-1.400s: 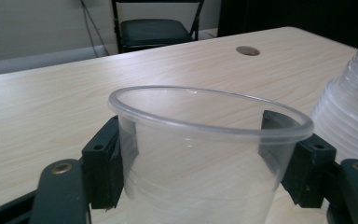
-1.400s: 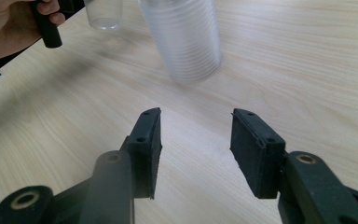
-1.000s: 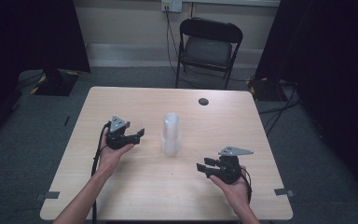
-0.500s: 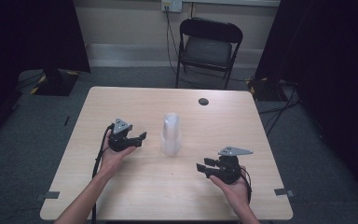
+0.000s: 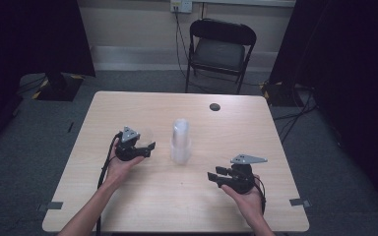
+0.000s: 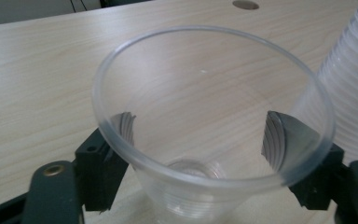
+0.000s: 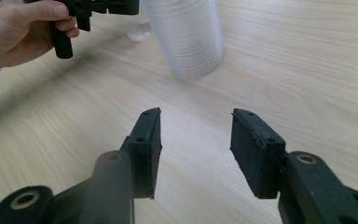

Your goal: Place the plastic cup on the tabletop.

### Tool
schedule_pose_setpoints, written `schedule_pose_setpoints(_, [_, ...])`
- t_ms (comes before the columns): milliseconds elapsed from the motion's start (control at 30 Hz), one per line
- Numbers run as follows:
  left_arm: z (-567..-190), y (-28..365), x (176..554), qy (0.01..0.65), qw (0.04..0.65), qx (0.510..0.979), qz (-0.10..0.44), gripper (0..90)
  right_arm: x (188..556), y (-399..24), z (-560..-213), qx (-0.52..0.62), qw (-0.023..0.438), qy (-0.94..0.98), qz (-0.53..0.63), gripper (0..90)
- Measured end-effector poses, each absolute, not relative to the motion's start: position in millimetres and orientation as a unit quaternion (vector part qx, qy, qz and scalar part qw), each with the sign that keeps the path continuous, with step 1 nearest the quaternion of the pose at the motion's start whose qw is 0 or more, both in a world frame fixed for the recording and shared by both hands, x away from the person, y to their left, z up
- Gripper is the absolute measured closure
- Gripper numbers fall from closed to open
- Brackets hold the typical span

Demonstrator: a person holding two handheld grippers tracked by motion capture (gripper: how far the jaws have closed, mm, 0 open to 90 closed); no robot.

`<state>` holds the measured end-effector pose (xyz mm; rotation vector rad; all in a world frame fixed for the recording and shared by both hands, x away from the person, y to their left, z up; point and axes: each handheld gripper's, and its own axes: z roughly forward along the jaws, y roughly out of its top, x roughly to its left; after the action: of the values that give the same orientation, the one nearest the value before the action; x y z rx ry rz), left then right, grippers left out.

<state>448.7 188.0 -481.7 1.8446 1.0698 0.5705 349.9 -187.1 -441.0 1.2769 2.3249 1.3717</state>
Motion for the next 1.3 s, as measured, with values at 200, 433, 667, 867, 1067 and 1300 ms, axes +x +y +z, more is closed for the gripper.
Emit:
schedule_pose_setpoints(200, [-480, 186, 447, 0.443, 0.441, 0.747, 0.226, 17.8, 351, -189, -443, 0.43, 0.082, 0.776, 0.455, 51.9])
schedule_pose_setpoints(433, [-481, 190, 442, 0.449, 0.439, 0.746, 0.219, 15.9, 350, -190, -442, 0.431, 0.087, 0.775, 0.454, 50.8])
schedule_pose_setpoints(667, [-477, 195, 430, 0.448, 0.441, 0.75, 0.207, 18.2, 351, -192, -443, 0.435, 0.09, 0.774, 0.452, 50.5])
schedule_pose_setpoints(867, [-478, 200, 427, 0.449, 0.433, 0.753, 0.208, 18.1, 350, -192, -443, 0.434, 0.094, 0.775, 0.45, 48.2])
schedule_pose_setpoints(1067, [-473, 203, 421, 0.451, 0.433, 0.755, 0.199, 17.8, 350, -196, -441, 0.442, 0.106, 0.766, 0.454, 40.1])
schedule_pose_setpoints(1300, [-470, 207, 410, 0.454, 0.447, 0.743, 0.204, 24.9, 352, -198, -442, 0.452, 0.107, 0.76, 0.454, 33.1])
